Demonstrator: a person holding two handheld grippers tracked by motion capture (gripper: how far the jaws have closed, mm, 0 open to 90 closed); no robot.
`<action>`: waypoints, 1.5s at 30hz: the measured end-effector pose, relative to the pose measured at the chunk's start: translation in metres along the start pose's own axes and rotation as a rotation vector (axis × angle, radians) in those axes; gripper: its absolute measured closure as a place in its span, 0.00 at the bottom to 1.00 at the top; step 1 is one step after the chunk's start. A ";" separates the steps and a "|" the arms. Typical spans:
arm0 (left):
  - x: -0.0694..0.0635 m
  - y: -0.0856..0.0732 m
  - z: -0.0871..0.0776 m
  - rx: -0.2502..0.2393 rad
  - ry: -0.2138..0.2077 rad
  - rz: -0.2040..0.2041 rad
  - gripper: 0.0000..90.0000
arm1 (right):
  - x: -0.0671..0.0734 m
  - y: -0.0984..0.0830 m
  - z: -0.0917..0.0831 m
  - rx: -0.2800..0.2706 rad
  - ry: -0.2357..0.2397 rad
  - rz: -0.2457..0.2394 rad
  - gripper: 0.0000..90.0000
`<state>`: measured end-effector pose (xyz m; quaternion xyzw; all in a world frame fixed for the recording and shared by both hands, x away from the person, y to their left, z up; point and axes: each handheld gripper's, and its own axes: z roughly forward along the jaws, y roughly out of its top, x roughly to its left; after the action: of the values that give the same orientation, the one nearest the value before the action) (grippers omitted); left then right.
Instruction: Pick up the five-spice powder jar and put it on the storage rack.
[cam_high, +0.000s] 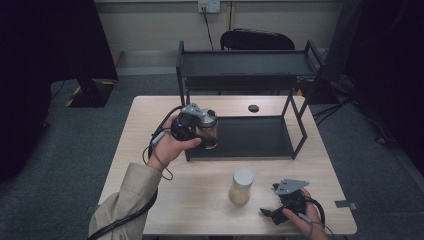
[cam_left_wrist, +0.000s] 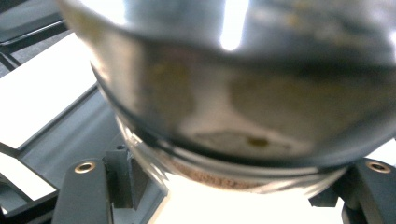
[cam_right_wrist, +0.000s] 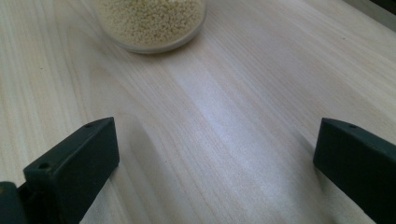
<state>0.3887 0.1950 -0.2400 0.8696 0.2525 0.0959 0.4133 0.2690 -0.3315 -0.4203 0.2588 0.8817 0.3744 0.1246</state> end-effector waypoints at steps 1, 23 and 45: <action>0.000 0.002 0.000 0.000 0.001 -0.002 0.34 | 0.000 0.000 0.000 0.000 0.000 0.000 0.00; 0.002 0.052 -0.017 -0.014 0.011 0.028 0.34 | 0.000 0.000 0.000 0.000 0.001 0.000 0.00; 0.010 0.091 -0.030 -0.019 0.007 0.033 0.34 | 0.000 0.000 0.000 0.000 0.000 0.001 0.00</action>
<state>0.4187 0.1719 -0.1510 0.8693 0.2385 0.1085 0.4191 0.2691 -0.3315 -0.4202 0.2590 0.8817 0.3743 0.1243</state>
